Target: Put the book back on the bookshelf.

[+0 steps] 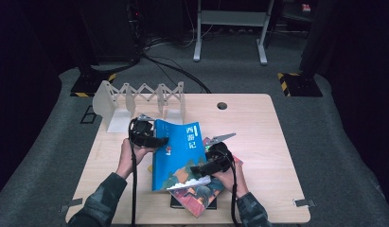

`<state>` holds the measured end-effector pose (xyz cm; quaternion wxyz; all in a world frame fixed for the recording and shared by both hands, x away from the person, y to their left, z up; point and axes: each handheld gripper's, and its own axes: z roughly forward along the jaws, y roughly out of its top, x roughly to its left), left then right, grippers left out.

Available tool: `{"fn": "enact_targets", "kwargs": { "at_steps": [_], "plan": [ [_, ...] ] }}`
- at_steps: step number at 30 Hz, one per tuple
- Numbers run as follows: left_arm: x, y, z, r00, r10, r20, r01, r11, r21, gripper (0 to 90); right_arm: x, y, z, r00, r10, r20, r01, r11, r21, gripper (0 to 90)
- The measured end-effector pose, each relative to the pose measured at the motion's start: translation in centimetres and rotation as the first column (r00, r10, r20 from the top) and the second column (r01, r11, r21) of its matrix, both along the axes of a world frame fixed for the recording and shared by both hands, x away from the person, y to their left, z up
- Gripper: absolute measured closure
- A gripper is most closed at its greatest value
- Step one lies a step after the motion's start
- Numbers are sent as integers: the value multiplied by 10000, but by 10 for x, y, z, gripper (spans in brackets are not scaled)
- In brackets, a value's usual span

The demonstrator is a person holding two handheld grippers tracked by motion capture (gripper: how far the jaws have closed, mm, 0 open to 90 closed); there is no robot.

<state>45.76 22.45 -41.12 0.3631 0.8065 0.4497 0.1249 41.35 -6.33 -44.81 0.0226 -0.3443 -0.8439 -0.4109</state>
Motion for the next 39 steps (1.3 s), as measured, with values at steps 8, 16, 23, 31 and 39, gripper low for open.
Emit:
{"fn": "enact_targets", "kwargs": {
  "at_steps": [8, 16, 23, 31, 39],
  "plan": [
    [2, 3, 0, 9996, 137, -260, -147, 9992, -376, 303, 9, -2, -7, 9991, -188, -393, 217, 9968, 768, 182],
    [10, 0, -8, 9956, -107, -926, 22, 9957, -924, 300, 8, -3, -8, 9993, -186, -325, 213, 9961, 859, 183],
    [18, -4, -12, 9907, -233, -1339, 79, 9934, -1142, 253, 9, -4, -10, 9997, -9, -240, 34, 9949, 1005, 182],
    [21, -18, -5, 9916, -120, -1286, 64, 9990, -432, 273, 9, -4, -10, 9997, -85, -215, 106, 9946, 1032, 180],
    [21, -16, -4, 9924, -254, -1206, 203, 9989, -429, 294, 5, -6, -12, 9997, -251, 22, 246, 9917, 1259, 171]
  ]
}}
